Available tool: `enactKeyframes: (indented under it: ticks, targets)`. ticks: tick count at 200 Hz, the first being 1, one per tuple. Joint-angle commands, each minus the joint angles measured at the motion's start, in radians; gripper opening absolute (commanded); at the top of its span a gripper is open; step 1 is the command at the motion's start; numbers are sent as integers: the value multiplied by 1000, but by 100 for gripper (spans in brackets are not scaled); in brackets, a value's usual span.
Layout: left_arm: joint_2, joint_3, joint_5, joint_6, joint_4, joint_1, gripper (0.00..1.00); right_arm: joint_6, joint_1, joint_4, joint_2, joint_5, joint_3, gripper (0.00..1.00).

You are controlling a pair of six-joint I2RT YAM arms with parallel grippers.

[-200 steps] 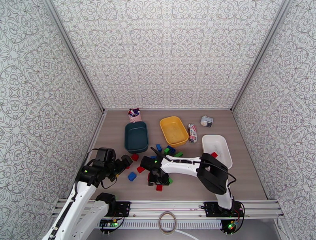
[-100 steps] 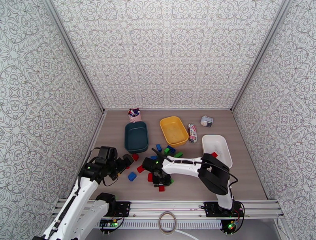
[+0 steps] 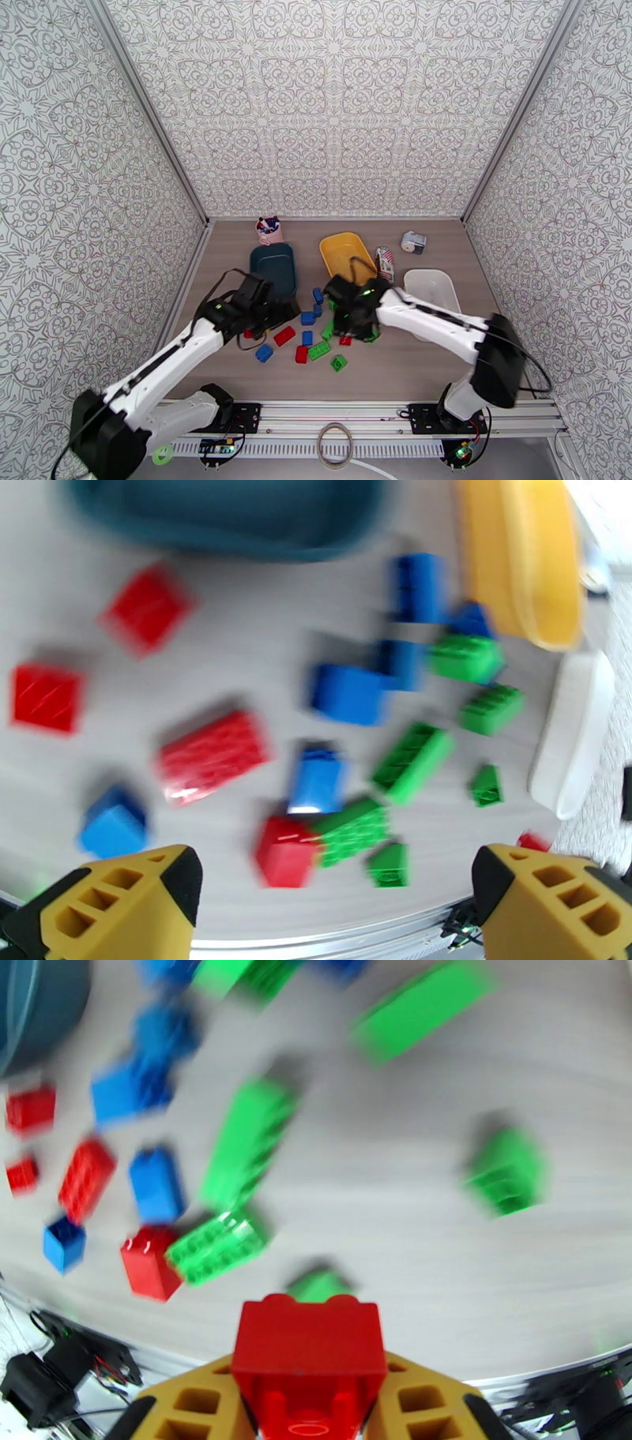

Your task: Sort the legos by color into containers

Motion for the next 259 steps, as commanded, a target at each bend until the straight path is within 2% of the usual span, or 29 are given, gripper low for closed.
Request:
enactKeyframes:
  ticks: [1,48,77,105,145,190,211,230,259]
  targets:
    - [111,121,-35,11,101,-80,97,-94,-128,-71,-89,37,-75,19]
    - [451,414,64,69,135,-227,97,-237,-515,-68,-249,0,-175,18]
    - [634,652,105,154,72,-300,97,-329,-718,-56,-236,-29,-171,17]
    - [753,814,161,206,21,-341,97,-386,-845,-42,-167,-48,-134,17]
    - [790,871,150,229,-21,-353,97,-425,-910,-38,-70,-43,-75,24]
    - [706,763,73,199,-19,-305,96,-447,-915,-38,-34,-65,-21,55]
    - [653,692,29,176,-20,-275,96,-449,-915,-30,-49,-94,-15,57]
    - [595,627,-12,158,-31,-248,96,-446,-908,-27,-59,-128,-8,54]
    - [505,534,-82,147,-75,-215,95,-432,-829,-21,-70,-158,13,49]
